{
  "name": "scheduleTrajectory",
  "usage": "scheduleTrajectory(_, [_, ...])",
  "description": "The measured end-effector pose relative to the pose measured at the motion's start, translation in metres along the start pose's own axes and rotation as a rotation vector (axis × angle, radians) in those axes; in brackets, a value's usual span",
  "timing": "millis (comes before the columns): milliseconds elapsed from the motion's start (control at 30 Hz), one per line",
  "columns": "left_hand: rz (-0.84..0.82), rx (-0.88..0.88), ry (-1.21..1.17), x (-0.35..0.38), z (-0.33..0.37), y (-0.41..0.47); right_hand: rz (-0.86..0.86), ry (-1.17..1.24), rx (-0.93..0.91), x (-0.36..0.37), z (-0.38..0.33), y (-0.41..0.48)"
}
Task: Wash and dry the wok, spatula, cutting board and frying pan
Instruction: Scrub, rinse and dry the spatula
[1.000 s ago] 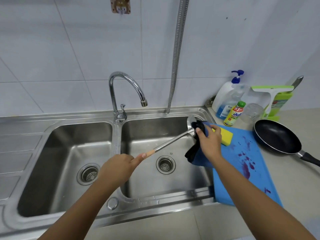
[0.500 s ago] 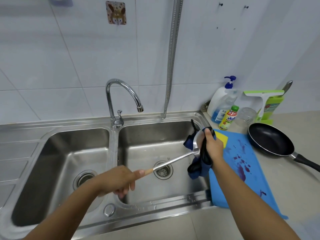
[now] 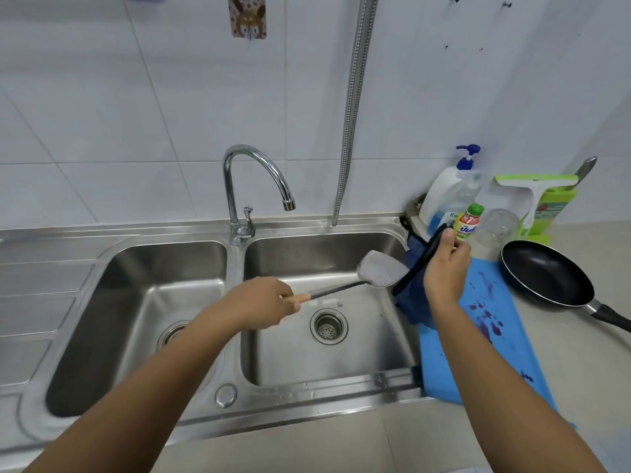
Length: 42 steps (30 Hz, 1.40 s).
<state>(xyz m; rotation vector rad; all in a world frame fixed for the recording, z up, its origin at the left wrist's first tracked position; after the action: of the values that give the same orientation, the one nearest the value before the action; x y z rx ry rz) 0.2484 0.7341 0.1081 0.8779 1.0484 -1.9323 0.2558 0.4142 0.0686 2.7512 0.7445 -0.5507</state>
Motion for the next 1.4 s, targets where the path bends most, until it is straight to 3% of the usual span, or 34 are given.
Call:
scheduleTrajectory(133, [0.221, -0.006, 0.301, 0.002, 0.010, -0.007, -0.096, -0.343, -0.362, 0.001, -0.007, -0.018])
scheduleTrajectory(200, [0.282, 0.032, 0.320, 0.004, 0.017, -0.013, -0.255, -0.592, -0.615, 0.014, 0.002, -0.039])
scheduleTrajectory(267, [0.327, 0.078, 0.398, 0.005, 0.024, -0.018, -0.423, -0.747, -0.740, 0.029, 0.017, -0.059])
scheduleTrajectory(333, [0.328, 0.098, 0.477, 0.009, 0.026, -0.021, -0.488, -0.777, -0.704, 0.035, 0.026, -0.060])
scheduleTrajectory(467, [0.270, 0.108, 0.506, 0.020, 0.019, -0.029, -0.335, -0.757, -0.516, 0.029, 0.034, -0.038])
scheduleTrajectory(600, [0.259, 0.119, 0.553, 0.024, 0.018, -0.028, -0.517, -0.782, -0.774, 0.042, 0.043, -0.071])
scheduleTrajectory(667, [0.241, 0.132, 0.587, 0.026, 0.020, -0.028, -0.554, -0.805, -0.778, 0.045, 0.038, -0.068])
scheduleTrajectory(833, [0.254, 0.148, 0.593, 0.028, 0.021, -0.031, -0.349, -0.875, -0.530, 0.043, 0.023, -0.047])
scheduleTrajectory(1000, [0.212, 0.122, 0.554, 0.033, 0.011, -0.031, -0.614, -0.905, -0.818, 0.047, 0.043, -0.081])
scheduleTrajectory(1167, [0.274, 0.152, 0.568, 0.033, 0.004, -0.035, -0.407, -0.944, -0.627, 0.039, 0.031, -0.047])
scheduleTrajectory(1300, [0.288, 0.115, 0.537, 0.031, 0.001, -0.030, -0.573, -1.007, -0.826, 0.045, 0.033, -0.086])
scheduleTrajectory(1400, [0.281, 0.102, 0.538, 0.033, -0.005, -0.030, -0.575, -1.013, -0.833, 0.040, 0.045, -0.091])
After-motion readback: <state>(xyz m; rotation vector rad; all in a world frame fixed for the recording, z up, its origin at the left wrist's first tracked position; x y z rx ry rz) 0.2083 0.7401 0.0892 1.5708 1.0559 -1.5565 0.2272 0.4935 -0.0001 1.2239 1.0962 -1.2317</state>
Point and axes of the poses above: each hand's wrist, its own y-axis towards the middle knuckle, its own x-axis out of the palm, z = x × y, the point moved 1 cm from there along y, towards the middle knuckle, and after that the axes turned 3 degrees about z, right-handed, at the moved point
